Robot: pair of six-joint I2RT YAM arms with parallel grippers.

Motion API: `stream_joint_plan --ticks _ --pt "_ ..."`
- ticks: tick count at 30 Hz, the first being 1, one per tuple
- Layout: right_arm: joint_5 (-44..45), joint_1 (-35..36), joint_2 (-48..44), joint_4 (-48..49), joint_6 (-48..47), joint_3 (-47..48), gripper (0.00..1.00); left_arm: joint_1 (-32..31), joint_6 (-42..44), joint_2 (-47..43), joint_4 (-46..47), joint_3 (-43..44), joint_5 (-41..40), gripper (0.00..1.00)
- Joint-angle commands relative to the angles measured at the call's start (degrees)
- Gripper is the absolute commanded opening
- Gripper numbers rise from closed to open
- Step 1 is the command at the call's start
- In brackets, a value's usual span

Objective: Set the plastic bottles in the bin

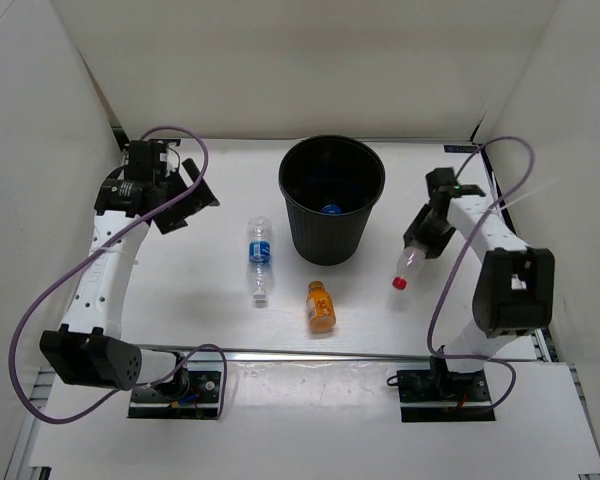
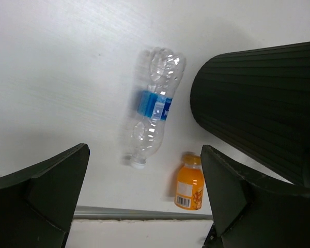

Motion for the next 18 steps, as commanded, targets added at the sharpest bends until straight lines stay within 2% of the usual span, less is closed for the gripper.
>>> stream_joint_plan --ticks 1,3,4,7,14,16,18 --pt "4.7 -2.9 -9.1 -6.0 3.9 10.1 0.31 1.6 -1.7 -1.8 0.9 -2.9 2.4 1.00" --pt "-1.3 -3.7 -12.4 -4.6 3.9 15.3 0.31 2.3 -1.7 -1.8 1.4 -3.8 2.4 1.00" --pt "-4.1 -3.7 -13.0 -3.7 2.9 20.9 0.31 2.3 -1.7 -1.8 1.4 -3.8 2.9 1.00" --pt "-11.1 -3.7 -12.3 -0.7 2.3 29.8 0.31 2.3 -2.3 -1.2 1.4 -4.3 2.9 1.00" --pt "-22.3 1.3 -2.0 4.5 3.5 51.6 0.31 2.3 -2.8 0.9 3.3 -6.8 6.4 1.00" --pt "-22.9 2.7 0.9 5.0 3.5 57.5 0.33 2.3 -2.8 0.9 4.0 -8.2 7.2 1.00" --pt "-22.9 4.8 4.5 5.6 4.0 60.1 0.39 2.3 -2.8 1.4 4.8 -8.7 7.9 1.00"
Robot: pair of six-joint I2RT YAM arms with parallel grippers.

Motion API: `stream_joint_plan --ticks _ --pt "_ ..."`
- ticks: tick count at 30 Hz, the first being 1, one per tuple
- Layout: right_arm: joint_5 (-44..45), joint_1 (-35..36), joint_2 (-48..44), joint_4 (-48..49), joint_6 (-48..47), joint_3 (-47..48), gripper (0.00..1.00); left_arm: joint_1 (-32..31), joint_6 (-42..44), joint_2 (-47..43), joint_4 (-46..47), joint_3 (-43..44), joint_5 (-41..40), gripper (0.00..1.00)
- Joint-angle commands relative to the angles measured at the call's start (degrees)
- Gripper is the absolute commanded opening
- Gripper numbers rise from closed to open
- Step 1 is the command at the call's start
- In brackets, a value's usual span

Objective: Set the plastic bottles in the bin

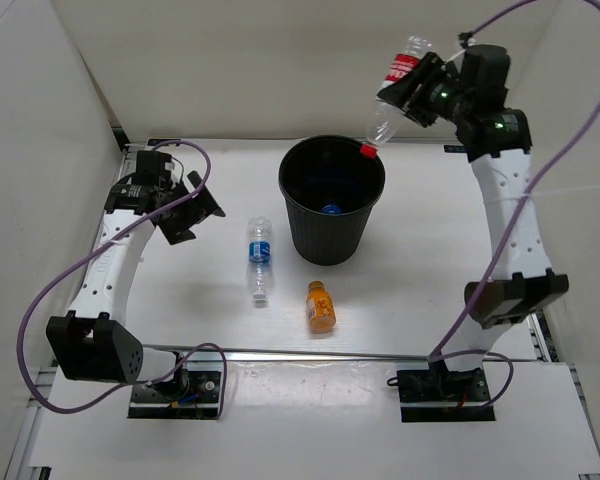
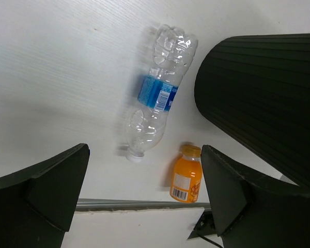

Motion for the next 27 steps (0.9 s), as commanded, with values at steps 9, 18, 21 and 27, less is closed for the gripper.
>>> stream_joint_plan --ticks 9,18,21,27 --pt "0.8 8.0 7.9 2.3 -2.8 3.8 1.00 -0.5 -1.1 3.3 7.1 -4.3 6.5 1.00" --pt "9.7 8.0 -3.6 1.2 -8.9 -1.1 1.00 -6.7 -0.6 14.0 10.0 0.4 5.9 1.00" --pt "10.2 6.7 -7.9 0.5 -8.9 -3.1 1.00 -10.4 0.5 20.1 10.0 3.3 5.9 1.00" --pt "11.7 6.7 -14.7 -0.6 -9.9 -7.9 1.00 -15.0 1.4 30.1 10.6 8.0 3.3 1.00"
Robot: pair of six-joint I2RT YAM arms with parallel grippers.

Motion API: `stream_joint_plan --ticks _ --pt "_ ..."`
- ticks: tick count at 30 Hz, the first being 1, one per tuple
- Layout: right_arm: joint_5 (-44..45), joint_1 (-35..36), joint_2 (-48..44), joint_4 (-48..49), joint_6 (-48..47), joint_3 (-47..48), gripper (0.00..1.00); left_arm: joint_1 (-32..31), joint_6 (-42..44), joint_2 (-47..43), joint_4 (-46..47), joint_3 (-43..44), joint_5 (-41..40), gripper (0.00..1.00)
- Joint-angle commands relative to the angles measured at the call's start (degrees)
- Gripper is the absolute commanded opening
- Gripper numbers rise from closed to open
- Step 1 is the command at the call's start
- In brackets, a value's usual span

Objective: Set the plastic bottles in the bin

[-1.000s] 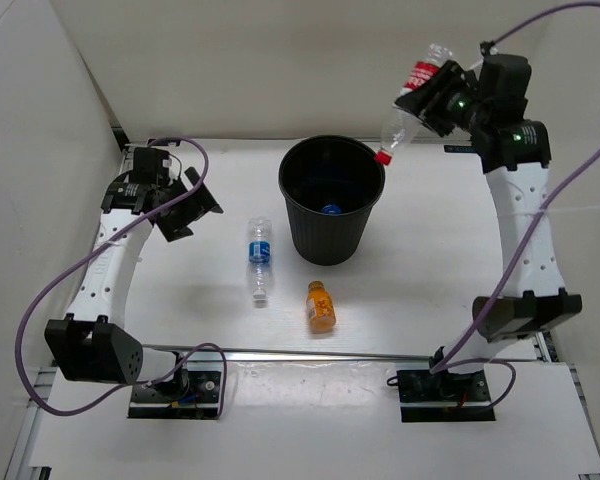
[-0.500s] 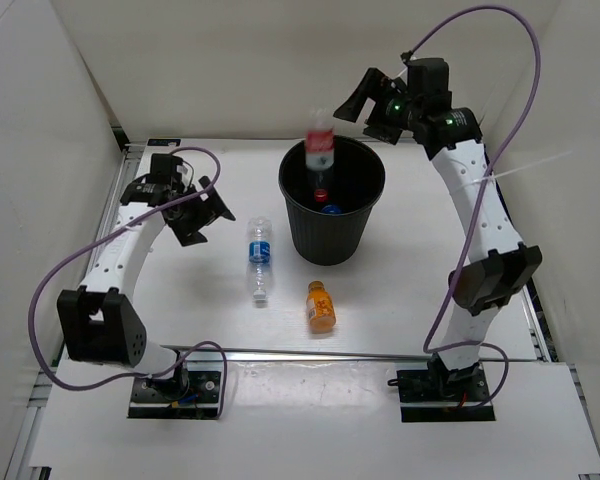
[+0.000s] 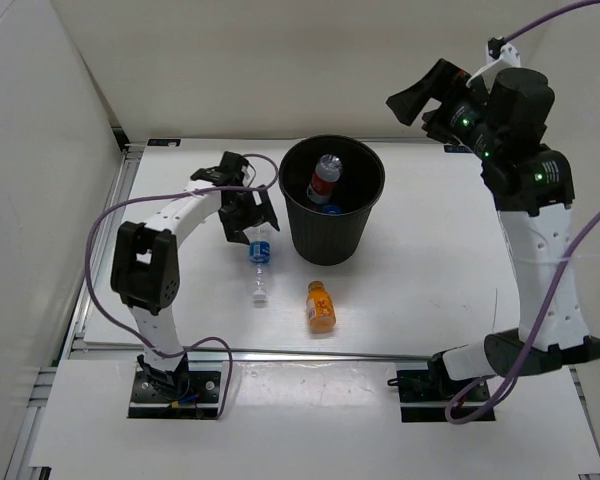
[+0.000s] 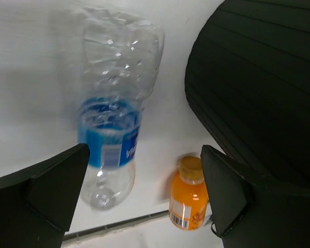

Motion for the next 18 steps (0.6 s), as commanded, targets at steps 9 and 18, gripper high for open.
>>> stream_joint_plan --ticks 9,18 --pt "7.2 -1.0 -6.2 -1.9 -4.3 -6.1 1.00 -3.3 5.3 6.3 0.6 -5.6 -5.8 1.00" --pt "7.7 -1.0 -5.7 -2.5 -3.7 -7.3 1.00 -3.3 4.7 4.5 0.9 -8.2 -7.4 0.44"
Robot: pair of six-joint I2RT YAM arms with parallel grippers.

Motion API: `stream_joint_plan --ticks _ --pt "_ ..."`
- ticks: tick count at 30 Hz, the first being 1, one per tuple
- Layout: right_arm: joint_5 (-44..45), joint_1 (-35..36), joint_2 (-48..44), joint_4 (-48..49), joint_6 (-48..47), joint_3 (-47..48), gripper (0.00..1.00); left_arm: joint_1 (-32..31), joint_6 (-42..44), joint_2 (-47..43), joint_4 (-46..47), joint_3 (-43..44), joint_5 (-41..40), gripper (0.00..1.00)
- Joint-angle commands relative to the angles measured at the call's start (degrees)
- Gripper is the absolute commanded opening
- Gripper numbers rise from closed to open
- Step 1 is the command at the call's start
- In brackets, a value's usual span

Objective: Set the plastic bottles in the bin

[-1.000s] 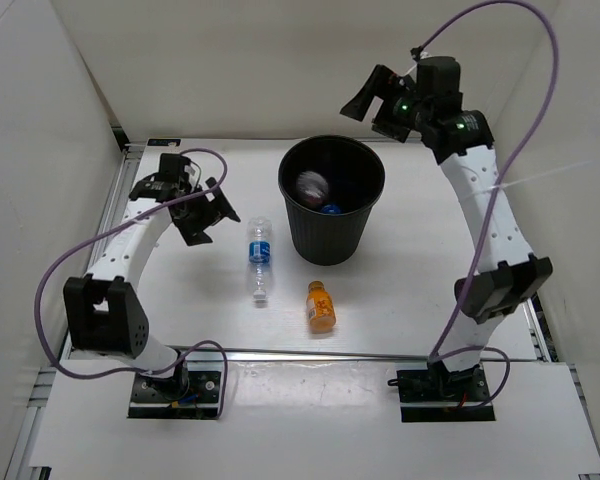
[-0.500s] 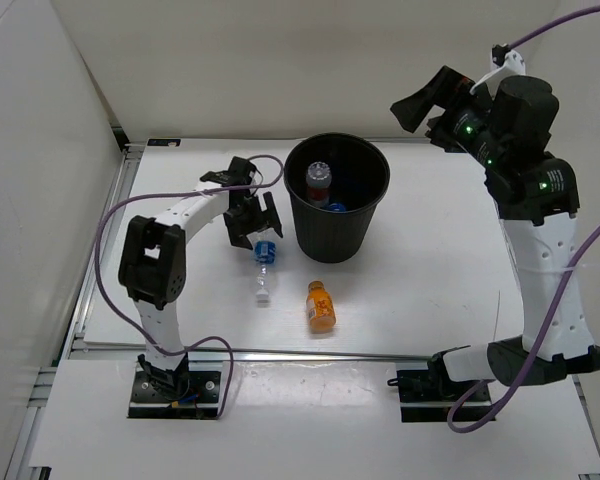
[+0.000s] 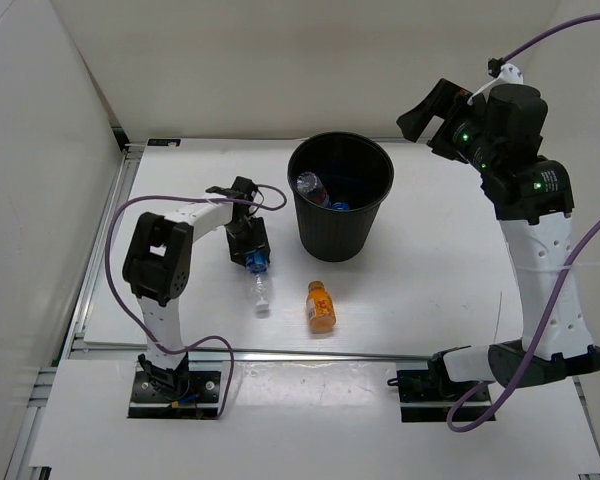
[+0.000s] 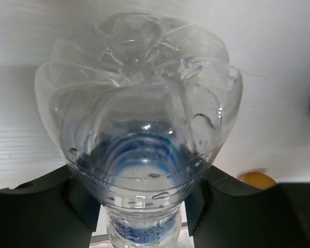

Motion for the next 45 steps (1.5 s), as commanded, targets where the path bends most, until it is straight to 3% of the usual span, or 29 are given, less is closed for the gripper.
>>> stream_joint_plan --ticks 1,6,8,13,16,17,21,35,37,38,41,45 --pt "1.1 -0.2 -1.0 0.9 -0.9 0.4 1.00 0.5 -0.3 -3.6 -1.5 -1.4 -5.0 0.43" --pt "1.6 -0.2 -1.0 0.9 -0.3 -0.9 1.00 4.9 -1.5 -12.4 -6.5 8.6 -11.9 0.40" --pt "2.2 -0.2 -1.0 0.3 0.2 -1.8 1.00 6.0 -2.0 -13.8 -7.1 18.8 -11.1 0.40" --pt "2.9 -0.2 -1.5 0.3 0.7 -3.7 1.00 7.9 -2.6 -11.3 -6.2 46.0 0.1 0.48" --pt "3.4 -0.2 -1.5 -0.2 1.2 -3.7 1.00 7.9 -6.2 -9.4 -0.7 51.5 10.9 0.62" --pt "4.0 -0.2 -1.5 -0.2 1.2 -4.2 1.00 7.4 -7.9 -8.4 4.2 52.6 14.4 0.62" --pt "5.4 -0.2 -2.6 -0.7 1.2 -5.3 1.00 3.9 -9.4 -1.0 4.9 62.3 21.8 0.63" --pt "9.2 -0.2 -10.8 -1.9 0.2 -13.0 1.00 -4.0 -16.6 9.7 15.8 68.4 21.3 0.84" --pt "9.2 -0.2 -11.3 -2.5 0.2 -13.0 1.00 -4.5 -16.6 9.7 16.4 68.4 21.3 0.96" --pt "9.2 -0.2 -11.3 -2.5 0.2 -13.0 1.00 -4.5 -16.6 9.7 16.4 67.7 21.3 1.00" --pt "9.7 -0.2 -12.6 -3.0 0.2 -14.5 1.00 -5.1 -13.8 8.2 16.4 64.2 21.8 1.00" --pt "4.5 -0.2 -14.8 -2.4 -3.9 -17.9 1.00 -3.7 -7.3 -4.1 16.4 51.7 15.8 1.00"
